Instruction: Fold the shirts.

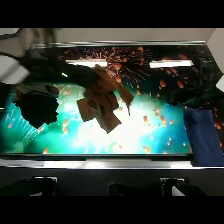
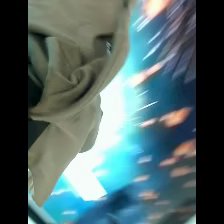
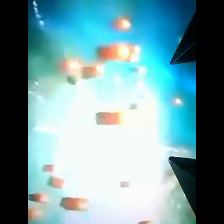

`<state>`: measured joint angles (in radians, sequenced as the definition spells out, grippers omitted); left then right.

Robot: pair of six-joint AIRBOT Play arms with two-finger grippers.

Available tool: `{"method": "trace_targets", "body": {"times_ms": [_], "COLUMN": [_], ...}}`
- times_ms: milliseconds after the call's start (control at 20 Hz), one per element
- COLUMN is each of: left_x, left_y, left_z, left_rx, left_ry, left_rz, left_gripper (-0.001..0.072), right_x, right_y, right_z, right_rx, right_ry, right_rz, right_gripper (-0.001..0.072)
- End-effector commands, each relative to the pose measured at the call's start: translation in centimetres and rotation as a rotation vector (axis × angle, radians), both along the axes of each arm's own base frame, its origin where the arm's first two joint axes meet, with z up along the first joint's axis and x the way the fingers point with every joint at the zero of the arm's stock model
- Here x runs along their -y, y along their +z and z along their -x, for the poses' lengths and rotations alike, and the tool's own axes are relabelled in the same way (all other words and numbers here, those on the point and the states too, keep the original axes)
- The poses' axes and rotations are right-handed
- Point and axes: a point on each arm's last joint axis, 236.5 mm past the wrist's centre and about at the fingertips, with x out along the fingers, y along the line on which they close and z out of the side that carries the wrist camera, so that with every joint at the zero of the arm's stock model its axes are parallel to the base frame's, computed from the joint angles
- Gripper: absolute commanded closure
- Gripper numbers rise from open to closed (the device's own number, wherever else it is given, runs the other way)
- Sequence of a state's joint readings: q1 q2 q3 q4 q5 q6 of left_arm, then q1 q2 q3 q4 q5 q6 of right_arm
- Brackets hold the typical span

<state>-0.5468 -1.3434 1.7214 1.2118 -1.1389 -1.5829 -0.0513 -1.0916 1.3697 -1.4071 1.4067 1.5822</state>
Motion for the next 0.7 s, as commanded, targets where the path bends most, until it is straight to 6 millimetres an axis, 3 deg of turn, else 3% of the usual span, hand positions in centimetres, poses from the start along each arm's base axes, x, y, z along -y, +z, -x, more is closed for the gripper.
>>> {"method": "trace_targets", "body": {"times_ms": [0, 100, 150, 200, 250, 300, 400, 550, 650], "left_x": [6.8, 9.1, 10.1, 10.7, 10.5, 9.8, 6.4, -2.4, -9.0], "left_y": [-10.9, -17.4, -20.1, -22.0, -22.7, -22.4, -19.8, -15.9, -16.1], "left_z": [3.8, 6.2, 7.3, 8.3, 8.7, 8.4, 5.3, -1.7, -4.7], "left_rx": [-0.149, -0.261, -0.309, -0.356, -0.388, -0.393, -0.338, -0.285, -0.378], "left_ry": [-0.196, -0.282, -0.311, -0.33, -0.333, -0.332, -0.296, -0.064, 0.124], "left_rz": [-0.168, -0.271, -0.304, -0.323, -0.342, -0.359, -0.405, -0.412, -0.387], "left_gripper": [0.068, 0.0678, 0.0522, 0.0065, 0.0005, 0.0005, 0.0005, 0.0005, 0.0005], "right_x": [0.7, 0.6, 0.6, 0.6, 0.6, 0.7, 0.6, -0.9, -2.9], "right_y": [1.5, 1.1, 1.0, 1.0, 0.8, 0.6, -0.8, -5.4, -9.4], "right_z": [2.8, 4.0, 4.1, 4.1, 3.8, 3.6, 3.0, 3.2, 4.8], "right_rx": [-0.011, -0.061, -0.068, -0.066, -0.064, -0.07, -0.111, -0.238, -0.358], "right_ry": [-0.002, 0.003, -0.002, -0.003, -0.004, -0.005, -0.003, 0.018, 0.068], "right_rz": [0.039, 0.036, 0.033, 0.033, 0.034, 0.033, 0.028, -0.041, -0.121], "right_gripper": [0.0034, 0.0034, 0.0034, 0.0034, 0.0034, 0.0034, 0.0034, 0.0049, 0.0049]}}
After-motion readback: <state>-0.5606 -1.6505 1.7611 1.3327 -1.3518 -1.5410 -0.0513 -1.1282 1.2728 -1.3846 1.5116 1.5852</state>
